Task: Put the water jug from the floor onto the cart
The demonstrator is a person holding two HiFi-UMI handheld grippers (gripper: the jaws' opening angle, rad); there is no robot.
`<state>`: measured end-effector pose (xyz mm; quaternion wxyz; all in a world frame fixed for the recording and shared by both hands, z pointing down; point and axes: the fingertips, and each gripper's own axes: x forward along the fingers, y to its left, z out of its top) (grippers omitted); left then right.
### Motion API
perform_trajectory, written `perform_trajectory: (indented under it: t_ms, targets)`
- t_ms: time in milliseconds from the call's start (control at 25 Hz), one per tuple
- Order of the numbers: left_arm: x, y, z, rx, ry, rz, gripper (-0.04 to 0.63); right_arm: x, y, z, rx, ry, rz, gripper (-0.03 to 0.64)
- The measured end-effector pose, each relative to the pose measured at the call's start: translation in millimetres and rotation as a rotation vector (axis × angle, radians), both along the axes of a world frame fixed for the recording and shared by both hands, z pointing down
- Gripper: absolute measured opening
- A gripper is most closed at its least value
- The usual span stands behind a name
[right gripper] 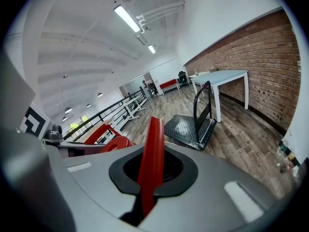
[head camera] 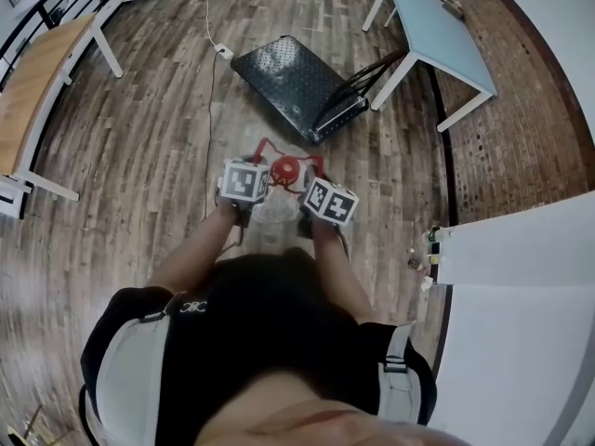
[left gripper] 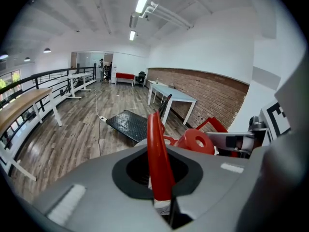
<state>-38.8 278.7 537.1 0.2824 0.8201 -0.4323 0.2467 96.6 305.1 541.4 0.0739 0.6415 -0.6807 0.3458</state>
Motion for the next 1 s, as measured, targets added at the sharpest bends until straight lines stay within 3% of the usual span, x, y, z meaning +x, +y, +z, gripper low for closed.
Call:
perform_trajectory:
  t_ms: [400, 680, 1000]
  targets:
    - [-15, -47, 5, 0.044, -0.03, -0.023, 0.017, -19, -50, 1, 0.008, -0.016, -0.046, 0.018]
    - [-26, -88, -6, -0.009, -0.021, -0.066, 0.018, -30, -102, -7, -0.017, 0.008, -0.113, 0.02]
    - [-17, -167, 6, -0.034, -0.072, -0.083, 0.018, -20, -182, -1, -0.055, 0.007, -0.167, 0.021]
